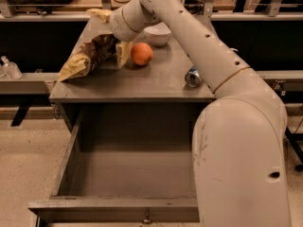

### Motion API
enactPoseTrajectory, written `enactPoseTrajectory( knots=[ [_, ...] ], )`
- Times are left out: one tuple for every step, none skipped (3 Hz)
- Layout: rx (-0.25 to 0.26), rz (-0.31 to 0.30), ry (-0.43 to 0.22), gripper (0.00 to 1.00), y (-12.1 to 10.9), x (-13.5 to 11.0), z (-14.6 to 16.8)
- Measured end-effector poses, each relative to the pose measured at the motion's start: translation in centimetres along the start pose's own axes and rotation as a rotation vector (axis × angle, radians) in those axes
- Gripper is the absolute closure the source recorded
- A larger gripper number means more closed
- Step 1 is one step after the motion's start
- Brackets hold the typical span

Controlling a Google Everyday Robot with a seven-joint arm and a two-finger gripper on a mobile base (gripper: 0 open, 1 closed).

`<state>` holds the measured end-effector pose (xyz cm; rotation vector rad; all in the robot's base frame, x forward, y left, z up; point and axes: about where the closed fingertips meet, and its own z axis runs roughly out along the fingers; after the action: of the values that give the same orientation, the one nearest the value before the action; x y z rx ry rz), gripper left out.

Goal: Pick brown chip bag from top drawer and place on counter

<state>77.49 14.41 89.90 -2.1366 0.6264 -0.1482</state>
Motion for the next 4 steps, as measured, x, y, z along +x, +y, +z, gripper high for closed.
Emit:
enactPoseTrajectory(
  knots=[
    [0.003,0.007,-0.008,0.0,0.1,-1.8,-1.8],
    [0.012,0.004,0.025,0.0,-0.4,-3.2,-4.9],
    [-0.002,0.0,0.064,0.0,-1.2,-3.1,-8.0],
    [0.023,-0.013,0.141,0.0,-3.3,-1.3,-12.2]
  ],
)
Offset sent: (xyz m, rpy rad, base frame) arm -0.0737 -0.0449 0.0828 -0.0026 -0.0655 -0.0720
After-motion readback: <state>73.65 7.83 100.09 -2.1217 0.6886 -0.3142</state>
